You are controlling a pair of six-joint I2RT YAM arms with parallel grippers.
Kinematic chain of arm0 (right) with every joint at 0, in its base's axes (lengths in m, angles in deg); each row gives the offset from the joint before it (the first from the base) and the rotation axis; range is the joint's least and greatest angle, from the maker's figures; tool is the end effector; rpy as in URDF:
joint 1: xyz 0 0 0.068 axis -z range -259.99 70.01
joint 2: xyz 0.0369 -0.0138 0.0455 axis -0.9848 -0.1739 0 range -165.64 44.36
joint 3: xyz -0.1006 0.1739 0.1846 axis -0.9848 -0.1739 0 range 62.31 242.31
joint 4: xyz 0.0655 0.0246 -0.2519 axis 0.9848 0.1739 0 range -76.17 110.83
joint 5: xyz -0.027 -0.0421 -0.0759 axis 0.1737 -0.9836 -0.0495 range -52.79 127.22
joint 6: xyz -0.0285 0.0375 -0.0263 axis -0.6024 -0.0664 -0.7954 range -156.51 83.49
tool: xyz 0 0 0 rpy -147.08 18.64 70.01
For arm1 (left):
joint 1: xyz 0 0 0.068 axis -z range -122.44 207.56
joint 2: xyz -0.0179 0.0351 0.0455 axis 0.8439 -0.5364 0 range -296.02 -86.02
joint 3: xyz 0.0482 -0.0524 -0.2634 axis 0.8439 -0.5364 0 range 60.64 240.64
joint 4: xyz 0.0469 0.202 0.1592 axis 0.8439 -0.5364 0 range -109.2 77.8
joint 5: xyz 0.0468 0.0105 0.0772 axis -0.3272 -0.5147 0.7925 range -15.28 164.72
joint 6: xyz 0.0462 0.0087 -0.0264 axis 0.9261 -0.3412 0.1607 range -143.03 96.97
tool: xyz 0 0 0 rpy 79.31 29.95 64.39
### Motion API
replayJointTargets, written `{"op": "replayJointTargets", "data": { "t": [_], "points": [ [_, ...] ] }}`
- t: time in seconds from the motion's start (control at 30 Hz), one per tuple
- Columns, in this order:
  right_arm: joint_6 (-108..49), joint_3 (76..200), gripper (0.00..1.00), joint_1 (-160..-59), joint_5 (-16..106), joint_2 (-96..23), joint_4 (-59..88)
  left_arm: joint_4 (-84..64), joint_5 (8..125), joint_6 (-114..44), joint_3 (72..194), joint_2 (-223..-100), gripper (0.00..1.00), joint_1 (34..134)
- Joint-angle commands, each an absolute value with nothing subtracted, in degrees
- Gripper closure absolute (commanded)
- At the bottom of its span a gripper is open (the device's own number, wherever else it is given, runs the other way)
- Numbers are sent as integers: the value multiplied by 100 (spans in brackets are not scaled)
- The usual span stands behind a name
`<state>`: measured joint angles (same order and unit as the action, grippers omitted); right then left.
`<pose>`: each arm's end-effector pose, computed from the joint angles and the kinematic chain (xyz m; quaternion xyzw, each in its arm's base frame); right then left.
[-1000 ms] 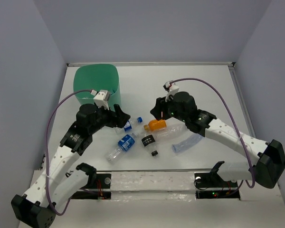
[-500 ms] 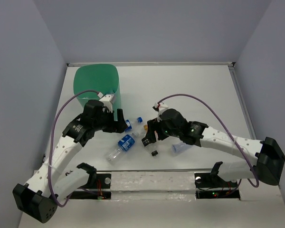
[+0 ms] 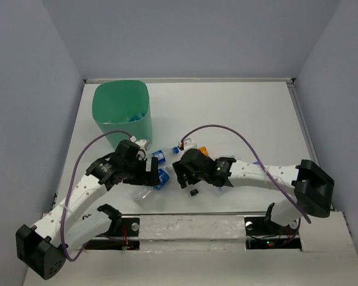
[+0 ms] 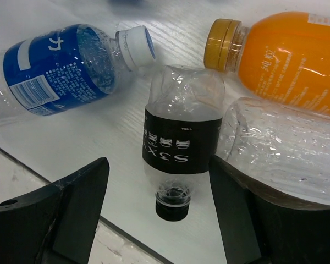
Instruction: Put the plastic bottles in the bin
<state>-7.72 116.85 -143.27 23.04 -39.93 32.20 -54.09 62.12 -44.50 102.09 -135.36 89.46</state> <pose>0.1466 0.2717 0.2259 -0.2327 0.8982 0.1753 0.3292 0.1395 -0.0959 0.2566 0.1224 0.9261 -0.2456 0.2591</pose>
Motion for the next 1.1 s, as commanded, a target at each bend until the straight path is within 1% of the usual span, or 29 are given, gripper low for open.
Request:
{"op": "replayJointTargets", "data": {
  "t": [0.0, 0.3, 0.4, 0.43, 0.47, 0.53, 0.57, 0.6, 0.63, 0.93, 1.03, 1.07],
  "points": [
    [-672, 12031, 21, -14581, 1771, -4378, 3299, -5474, 6312, -4562, 10099, -13655, 1, 9121],
    [-602, 12207, 21, -14828, 1287, -4968, 3370, -5281, 6708, -4632, 10010, -14051, 1, 9394],
    [-567, 12295, 23, -14941, 1121, -5117, 3431, -5255, 6734, -4623, 10046, -14200, 1, 9412],
    [-514, 12304, 25, -14942, 1085, -5144, 3431, -5255, 6708, -4597, 10037, -14253, 1, 9421],
    [-496, 12304, 31, -14942, 1059, -5170, 3431, -5255, 6673, -4580, 10037, -14314, 1, 9447],
    [-487, 12331, 36, -14995, 936, -5144, 3449, -5246, 6620, -4536, 10046, -14543, 1, 9517],
    [-470, 12331, 40, -15056, 901, -5109, 3449, -5246, 6611, -4518, 10063, -14622, 1, 9552],
    [-461, 12322, 49, -15056, 874, -4987, 3449, -5246, 6602, -4518, 10072, -14753, 1, 9579],
    [-461, 12304, 53, -15108, 830, -4908, 3458, -5254, 6593, -4509, 10090, -14824, 1, 9596],
    [-558, 12111, 57, -15373, 768, -3467, 3493, -5166, 6883, -4509, 10248, -15545, 1, 9895],
    [-610, 12023, 57, -15373, 672, -3211, 3432, -5193, 6936, -4544, 10265, -15650, 1, 9904],
    [-619, 11980, 57, -15373, 646, -3080, 3405, -5193, 6945, -4553, 10265, -15659, 3, 9904]
  ]
}}
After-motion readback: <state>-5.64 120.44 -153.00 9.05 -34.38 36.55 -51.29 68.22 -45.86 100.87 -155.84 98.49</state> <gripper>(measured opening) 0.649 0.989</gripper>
